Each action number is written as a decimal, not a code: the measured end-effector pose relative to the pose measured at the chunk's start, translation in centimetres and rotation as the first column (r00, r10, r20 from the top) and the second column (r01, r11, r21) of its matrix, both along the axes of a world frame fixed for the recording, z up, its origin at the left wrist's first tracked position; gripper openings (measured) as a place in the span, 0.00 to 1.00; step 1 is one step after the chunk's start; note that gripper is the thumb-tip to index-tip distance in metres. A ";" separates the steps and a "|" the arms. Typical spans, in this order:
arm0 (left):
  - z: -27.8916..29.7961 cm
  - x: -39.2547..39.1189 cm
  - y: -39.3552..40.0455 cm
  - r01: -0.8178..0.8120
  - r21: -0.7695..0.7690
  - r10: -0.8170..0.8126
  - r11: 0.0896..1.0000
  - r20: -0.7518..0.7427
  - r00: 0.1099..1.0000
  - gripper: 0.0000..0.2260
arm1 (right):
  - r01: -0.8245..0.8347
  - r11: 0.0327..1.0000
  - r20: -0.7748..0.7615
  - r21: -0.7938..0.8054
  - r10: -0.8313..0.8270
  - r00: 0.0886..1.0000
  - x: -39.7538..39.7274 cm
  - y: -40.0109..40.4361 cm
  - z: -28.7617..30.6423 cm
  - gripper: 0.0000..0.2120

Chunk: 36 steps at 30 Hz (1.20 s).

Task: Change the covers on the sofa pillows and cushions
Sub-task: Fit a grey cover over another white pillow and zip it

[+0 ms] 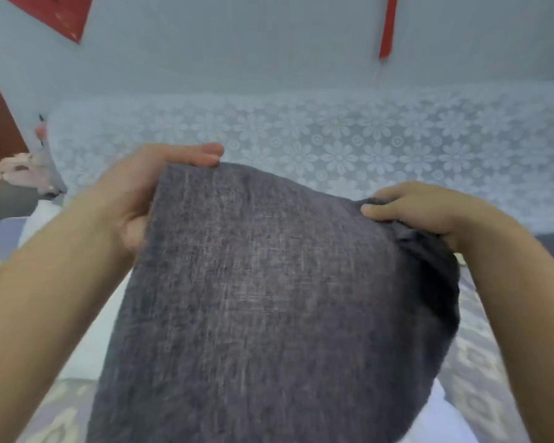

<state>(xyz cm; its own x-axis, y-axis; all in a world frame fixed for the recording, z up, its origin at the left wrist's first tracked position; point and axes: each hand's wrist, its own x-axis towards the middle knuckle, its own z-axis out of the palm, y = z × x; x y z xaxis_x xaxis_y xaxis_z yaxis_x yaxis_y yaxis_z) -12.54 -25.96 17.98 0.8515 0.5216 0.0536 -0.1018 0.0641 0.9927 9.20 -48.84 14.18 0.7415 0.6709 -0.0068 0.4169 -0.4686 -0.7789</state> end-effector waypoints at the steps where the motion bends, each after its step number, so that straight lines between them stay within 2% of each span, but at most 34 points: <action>1: -1.2 0.8 0.2 -0.035 0.082 0.037 0.996 -0.022 0.999 0.06 | 0.046 0.997 0.076 -0.063 -0.041 0.996 1.2 0.7 -0.9 0.08; 3: -5.1 2.7 1.3 -0.220 0.289 0.262 0.932 -0.115 0.958 0.03 | 0.190 0.976 0.233 -0.107 -0.161 0.959 3.1 2.7 -3.7 0.12; 5: -10.7 3.9 3.9 -0.287 0.459 0.438 0.841 -0.265 0.859 0.11 | 0.263 0.950 0.377 -0.166 -0.186 0.908 3.0 4.0 -7.6 0.19; 6: -13.4 3.8 5.0 -0.330 0.477 0.509 0.814 -0.315 0.801 0.14 | 0.273 0.946 0.430 -0.174 -0.176 0.885 2.4 4.0 -9.8 0.21; 7: -15.6 3.1 4.9 -0.395 0.426 0.548 0.814 -0.337 0.766 0.15 | 0.256 0.958 0.456 -0.133 -0.170 0.873 1.3 3.8 -12.0 0.20; 9: -19.4 1.3 2.7 -0.523 0.257 0.582 0.813 -0.305 0.754 0.11 | 0.123 0.991 0.403 -0.044 -0.095 0.910 -2.1 2.7 -16.4 0.16; 10: -21.2 0.3 1.0 -0.532 0.218 0.575 0.818 -0.308 0.758 0.08 | 0.031 0.998 0.357 -0.047 -0.012 0.934 -4.0 2.2 -18.7 0.14; 12: -24.6 -1.8 -2.6 -0.512 0.244 0.566 0.824 -0.311 0.763 0.07 | -0.109 0.988 0.305 -0.109 0.138 0.942 -7.3 1.7 -23.5 0.13; 15: -28.4 -4.4 -6.0 -0.508 0.123 0.517 0.853 -0.339 0.786 0.07 | -0.132 0.991 0.328 -0.023 0.132 0.935 -9.4 0.7 -28.1 0.18; 17: -29.3 -5.3 -7.1 -0.414 0.063 0.404 0.908 -0.393 0.826 0.08 | -0.152 0.983 0.326 0.103 0.111 0.939 -10.3 -0.5 -28.7 0.24; 19: -29.2 -5.7 -8.1 -0.288 0.050 0.281 0.956 -0.426 0.860 0.06 | -0.257 0.955 0.354 0.147 0.192 0.915 -11.6 -1.2 -28.1 0.32; 22: -28.6 -5.6 -9.3 -0.200 0.015 0.188 0.980 -0.412 0.892 0.05 | -0.449 0.893 0.465 -0.013 0.403 0.788 -14.2 -0.1 -27.2 0.42; 23: -28.3 -5.4 -9.6 -0.190 0.000 0.175 0.982 -0.393 0.903 0.07 | -0.477 0.878 0.483 -0.040 0.435 0.760 -14.7 0.6 -27.3 0.43; 24: -28.3 -5.2 -9.8 -0.183 -0.007 0.167 0.983 -0.372 0.913 0.09 | -0.471 0.882 0.471 0.011 0.411 0.780 -15.0 1.3 -27.6 0.39; 25: -28.4 -5.1 -9.9 -0.179 -0.012 0.163 0.984 -0.357 0.920 0.11 | -0.411 0.900 0.376 0.149 0.332 0.865 -14.8 1.7 -27.4 0.32; 26: -28.6 -5.0 -10.0 -0.171 -0.017 0.155 0.985 -0.348 0.925 0.12 | -0.268 0.906 0.162 0.328 0.225 0.961 -14.6 1.8 -26.9 0.23; 27: -28.8 -5.0 -10.1 -0.156 -0.027 0.137 0.987 -0.346 0.928 0.15 | -0.079 0.886 -0.119 0.457 0.148 0.982 -14.0 1.7 -26.3 0.17; 28: -29.0 -5.0 -10.2 -0.136 -0.042 0.113 0.990 -0.347 0.931 0.18 | 0.072 0.854 -0.377 0.515 0.150 0.914 -13.2 1.5 -25.7 0.15; 29: -29.1 -4.9 -10.3 -0.120 -0.058 0.093 0.991 -0.343 0.935 0.20 | 0.173 0.817 -0.564 0.550 0.211 0.798 -12.3 1.1 -25.5 0.15; 30: -29.2 -4.9 -10.6 -0.104 -0.063 0.077 0.993 -0.329 0.941 0.22 | 0.242 0.778 -0.668 0.580 0.284 0.688 -11.6 0.7 -25.2 0.17; 32: -29.1 -4.7 -11.2 -0.091 -0.062 0.070 0.994 -0.284 0.956 0.21 | 0.310 0.732 -0.732 0.606 0.361 0.577 -11.3 0.2 -24.5 0.20; 33: -29.0 -4.6 -11.6 -0.093 -0.058 0.075 0.994 -0.257 0.964 0.21 | 0.316 0.726 -0.735 0.611 0.371 0.568 -11.4 0.2 -24.3 0.19; 36: -28.6 -4.0 -12.5 -0.088 -0.065 0.075 0.994 -0.176 0.981 0.25 | 0.282 0.726 -0.696 0.627 0.360 0.621 -12.2 0.6 -24.8 0.18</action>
